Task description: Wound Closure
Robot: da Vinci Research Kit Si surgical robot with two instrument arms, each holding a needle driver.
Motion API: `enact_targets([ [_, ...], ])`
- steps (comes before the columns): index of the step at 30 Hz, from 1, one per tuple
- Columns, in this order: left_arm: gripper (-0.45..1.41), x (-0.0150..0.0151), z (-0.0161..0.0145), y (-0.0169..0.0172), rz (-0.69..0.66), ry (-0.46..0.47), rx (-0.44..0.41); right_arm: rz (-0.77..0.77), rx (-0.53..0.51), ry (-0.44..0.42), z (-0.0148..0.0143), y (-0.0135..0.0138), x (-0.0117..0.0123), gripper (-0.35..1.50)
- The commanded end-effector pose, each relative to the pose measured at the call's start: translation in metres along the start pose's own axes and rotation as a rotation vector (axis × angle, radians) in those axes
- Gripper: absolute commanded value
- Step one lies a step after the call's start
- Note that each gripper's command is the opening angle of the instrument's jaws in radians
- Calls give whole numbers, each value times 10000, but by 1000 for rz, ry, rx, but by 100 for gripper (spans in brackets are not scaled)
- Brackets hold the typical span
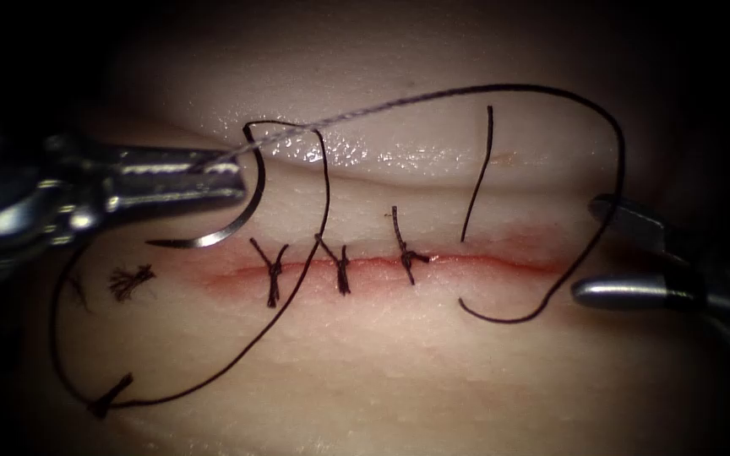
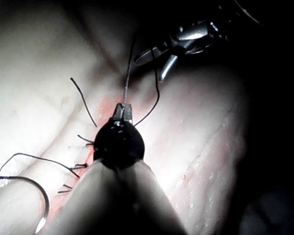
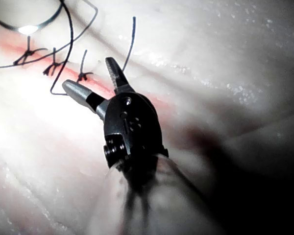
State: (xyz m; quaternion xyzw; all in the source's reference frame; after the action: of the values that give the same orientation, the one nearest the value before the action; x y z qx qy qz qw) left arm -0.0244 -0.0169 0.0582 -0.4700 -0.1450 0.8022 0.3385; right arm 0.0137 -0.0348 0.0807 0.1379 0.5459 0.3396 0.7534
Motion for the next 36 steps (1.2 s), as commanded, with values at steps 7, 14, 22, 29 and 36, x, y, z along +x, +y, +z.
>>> enact_targets([
  [7, -45, -26, 54, -37, 109, -4, 101, -90, 2, 27, -12, 28, 28, 116],
  [14, -45, -65, 74, -72, 204, -22, 149, -190, -56, 25, -27, 59, 43, 90],
  [22, -45, -85, 84, -96, 284, 26, 96, -302, -175, -60, 0, 89, 18, 9],
  [29, -45, -96, 100, -91, 301, 55, 78, -328, -67, 7, 61, 70, -23, -35],
  [36, -45, -104, 127, -97, 303, 12, 165, -295, 12, 98, 78, 42, -8, -35],
])
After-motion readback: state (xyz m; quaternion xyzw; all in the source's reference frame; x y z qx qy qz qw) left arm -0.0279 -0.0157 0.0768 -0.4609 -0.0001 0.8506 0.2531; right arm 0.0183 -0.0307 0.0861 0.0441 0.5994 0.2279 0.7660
